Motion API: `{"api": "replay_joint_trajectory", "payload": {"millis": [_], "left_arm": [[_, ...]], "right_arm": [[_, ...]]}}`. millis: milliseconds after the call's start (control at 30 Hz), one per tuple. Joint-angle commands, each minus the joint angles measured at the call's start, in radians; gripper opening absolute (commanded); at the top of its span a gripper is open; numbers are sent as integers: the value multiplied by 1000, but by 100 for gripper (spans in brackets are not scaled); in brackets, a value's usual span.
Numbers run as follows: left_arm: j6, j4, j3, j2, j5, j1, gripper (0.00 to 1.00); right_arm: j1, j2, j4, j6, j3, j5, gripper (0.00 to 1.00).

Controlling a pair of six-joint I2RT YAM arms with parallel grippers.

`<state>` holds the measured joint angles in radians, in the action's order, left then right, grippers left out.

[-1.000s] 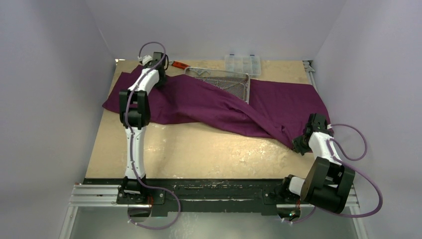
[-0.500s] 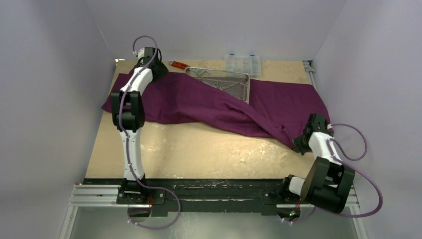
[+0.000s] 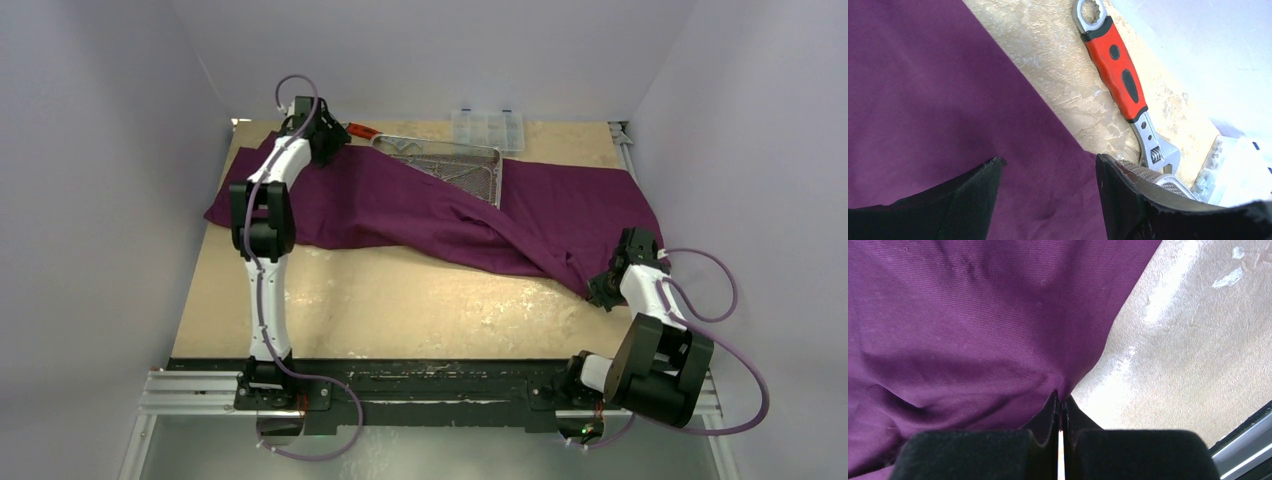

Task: Open and lay out the surgical kit
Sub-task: Open the surgical kit at the center of the board.

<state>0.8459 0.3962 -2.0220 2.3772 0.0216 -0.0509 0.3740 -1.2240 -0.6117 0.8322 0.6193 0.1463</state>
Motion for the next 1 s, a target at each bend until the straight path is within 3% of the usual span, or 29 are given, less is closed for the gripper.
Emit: {"api": "replay_joint_trajectory", "payload": {"millis": [0,100,300,600,767,967], "left_arm": [[10,18,-112,62,-9,-17,69],[-36,106,-179,97,89,-37,71],[-156,124,-194,114,240,-93,77],[-213,250,-255,168,323,-100,77],[-212,282,-251,165,334,-88,61],[-211,265,-240,124,334,-70,34]], "right_arm": [[3,-2,15,-10,9,29,0],[3,1,14,-8,10,30,0],[3,-4,11,-17,19,44,0],[3,1,22,-13,15,68,0],[3,1,27,-10,8,72,0],[3,-5,35,-10,10,72,0]]}}
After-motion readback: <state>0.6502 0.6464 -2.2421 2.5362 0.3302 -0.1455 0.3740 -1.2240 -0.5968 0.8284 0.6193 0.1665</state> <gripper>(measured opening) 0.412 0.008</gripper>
